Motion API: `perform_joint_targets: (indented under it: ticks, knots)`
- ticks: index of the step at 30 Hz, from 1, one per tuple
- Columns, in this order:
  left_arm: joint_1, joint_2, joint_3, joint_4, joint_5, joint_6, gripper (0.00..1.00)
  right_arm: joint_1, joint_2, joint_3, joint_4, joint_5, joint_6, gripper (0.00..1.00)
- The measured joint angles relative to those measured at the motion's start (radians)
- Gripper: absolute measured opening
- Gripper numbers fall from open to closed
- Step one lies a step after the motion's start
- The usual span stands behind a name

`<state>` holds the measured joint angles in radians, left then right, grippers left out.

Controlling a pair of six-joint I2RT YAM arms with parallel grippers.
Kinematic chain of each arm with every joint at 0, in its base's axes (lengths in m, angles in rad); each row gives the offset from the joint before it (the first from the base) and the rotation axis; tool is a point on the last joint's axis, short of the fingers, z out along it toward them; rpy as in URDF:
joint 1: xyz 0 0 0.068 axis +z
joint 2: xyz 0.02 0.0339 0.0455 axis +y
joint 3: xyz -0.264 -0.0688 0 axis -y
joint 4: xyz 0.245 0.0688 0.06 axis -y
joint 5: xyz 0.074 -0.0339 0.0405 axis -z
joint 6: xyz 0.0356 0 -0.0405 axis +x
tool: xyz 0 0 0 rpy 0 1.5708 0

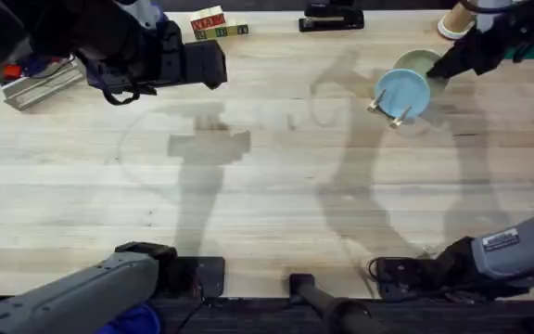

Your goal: Pick up the plates from the table one by one and place each into a slot on the dish rack.

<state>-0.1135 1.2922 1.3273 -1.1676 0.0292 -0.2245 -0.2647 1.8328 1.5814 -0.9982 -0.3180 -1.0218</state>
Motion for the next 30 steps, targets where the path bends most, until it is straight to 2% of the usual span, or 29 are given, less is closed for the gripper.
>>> perform_joint_targets:
  ticks: [8, 11, 16, 30]
  knots:
    - [0.000, 0.000, 0.000, 0.000, 0.000, 0.000, 0.994, 0.000, 0.003, 0.000, 0.004, 0.000, 0.002, 0.034]
    - [0.000, 0.000, 0.000, 0.000, 0.000, 0.000, 0.993, 0.000, 0.003, 0.000, 0.003, 0.000, 0.004, 0.117]
    - [0.000, 0.000, 0.000, 0.000, 0.000, 0.000, 0.994, 0.001, 0.003, 0.000, 0.003, 0.000, 0.004, 0.158]
    - [0.000, 0.000, 0.000, 0.000, 0.000, 0.000, 0.994, 0.001, 0.003, 0.000, 0.004, 0.000, 0.004, 0.158]
